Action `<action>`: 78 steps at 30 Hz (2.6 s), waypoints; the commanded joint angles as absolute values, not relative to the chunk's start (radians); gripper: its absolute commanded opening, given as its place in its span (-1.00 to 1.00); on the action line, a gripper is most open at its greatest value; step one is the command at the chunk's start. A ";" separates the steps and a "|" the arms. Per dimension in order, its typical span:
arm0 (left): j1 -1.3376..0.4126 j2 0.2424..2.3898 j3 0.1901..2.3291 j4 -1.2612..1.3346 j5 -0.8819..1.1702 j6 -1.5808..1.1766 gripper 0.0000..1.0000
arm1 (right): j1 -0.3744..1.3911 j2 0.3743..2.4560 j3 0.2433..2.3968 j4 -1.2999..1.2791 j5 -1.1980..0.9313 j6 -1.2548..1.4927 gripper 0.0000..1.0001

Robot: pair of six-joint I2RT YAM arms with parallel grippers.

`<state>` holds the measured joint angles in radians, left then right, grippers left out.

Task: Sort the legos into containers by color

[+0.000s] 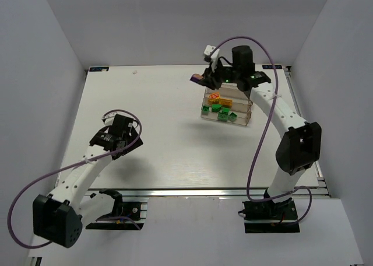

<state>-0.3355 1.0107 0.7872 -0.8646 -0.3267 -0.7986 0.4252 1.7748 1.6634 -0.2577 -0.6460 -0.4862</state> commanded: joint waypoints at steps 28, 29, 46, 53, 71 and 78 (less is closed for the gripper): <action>-0.241 1.224 0.897 -0.759 -0.356 -0.403 0.82 | 0.072 2.246 2.035 -0.446 -0.410 -0.776 -0.77; -0.241 1.223 0.899 -0.761 -0.357 -0.403 0.82 | 0.069 2.258 2.045 -0.449 -0.405 -0.784 -0.73; -0.201 1.365 0.945 -0.739 -0.449 -0.348 0.83 | 0.051 2.105 1.928 -0.400 -0.501 -0.692 0.06; -0.109 1.468 0.968 -0.643 -0.347 -0.261 0.82 | 0.058 1.714 1.502 -0.255 -0.889 -0.549 -0.52; 0.018 1.661 0.999 -0.523 -0.109 -0.156 0.22 | 0.097 1.358 1.092 -0.149 -0.950 -0.442 -0.27; 0.029 1.625 0.951 -0.499 -0.026 -0.170 -0.09 | 0.103 1.350 1.086 -0.156 -0.950 -0.420 -0.30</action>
<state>0.0250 1.6665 0.9703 -0.5186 -0.0994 -0.1658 0.0986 1.3785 1.0893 -0.1787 -0.9344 -0.4427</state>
